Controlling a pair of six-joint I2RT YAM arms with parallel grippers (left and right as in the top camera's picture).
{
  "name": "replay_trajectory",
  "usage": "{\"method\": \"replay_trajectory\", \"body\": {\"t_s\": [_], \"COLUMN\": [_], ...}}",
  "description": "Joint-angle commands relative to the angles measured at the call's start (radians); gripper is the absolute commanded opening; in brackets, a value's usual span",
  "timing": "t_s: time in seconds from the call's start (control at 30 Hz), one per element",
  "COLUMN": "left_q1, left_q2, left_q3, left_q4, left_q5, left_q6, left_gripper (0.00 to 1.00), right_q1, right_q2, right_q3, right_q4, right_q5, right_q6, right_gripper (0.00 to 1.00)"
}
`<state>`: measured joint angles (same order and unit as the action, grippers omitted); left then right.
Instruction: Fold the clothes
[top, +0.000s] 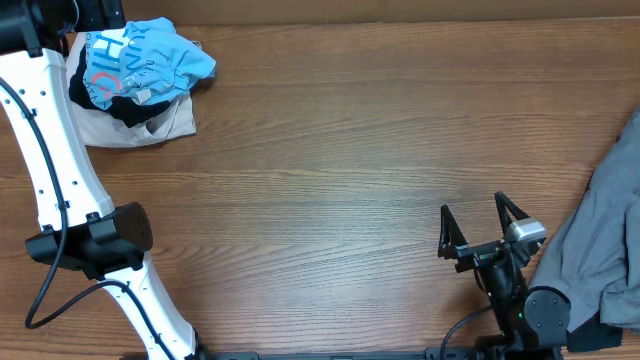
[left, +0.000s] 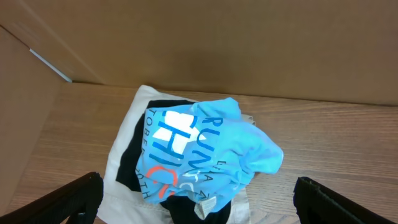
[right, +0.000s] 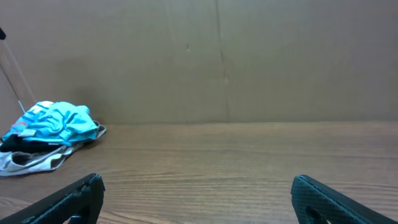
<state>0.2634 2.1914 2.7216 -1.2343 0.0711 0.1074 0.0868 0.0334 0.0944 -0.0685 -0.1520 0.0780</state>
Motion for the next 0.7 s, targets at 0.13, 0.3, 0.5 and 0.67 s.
{"method": "replay_trajectory", "body": {"t_s": [0.13,0.3,0.5,0.67], "left_q1": [-0.005,-0.005,-0.005,-0.005], "left_q2": [0.001,0.001,0.001,0.001], "left_q3": [-0.003,-0.003,-0.003,-0.003], "left_q4": [0.004,0.004,0.004,0.004], "left_q5": [-0.003,-0.003,-0.003,-0.003], "left_q6": [0.012,0.012,0.012,0.012], "left_gripper": [1.0,1.0,1.0,1.0], "right_q1": [0.005,0.002,0.002,0.002], "right_q2": [-0.031,-0.031,-0.031,-0.031], "right_q3": [-0.063,-0.087,-0.087,-0.087], "right_q4": [0.008,0.006,0.006,0.006], "right_q5": [0.0,-0.031,-0.032,-0.032], "right_q6": [0.003,0.004,0.003,0.003], "right_gripper": [1.0,1.0,1.0,1.0]}}
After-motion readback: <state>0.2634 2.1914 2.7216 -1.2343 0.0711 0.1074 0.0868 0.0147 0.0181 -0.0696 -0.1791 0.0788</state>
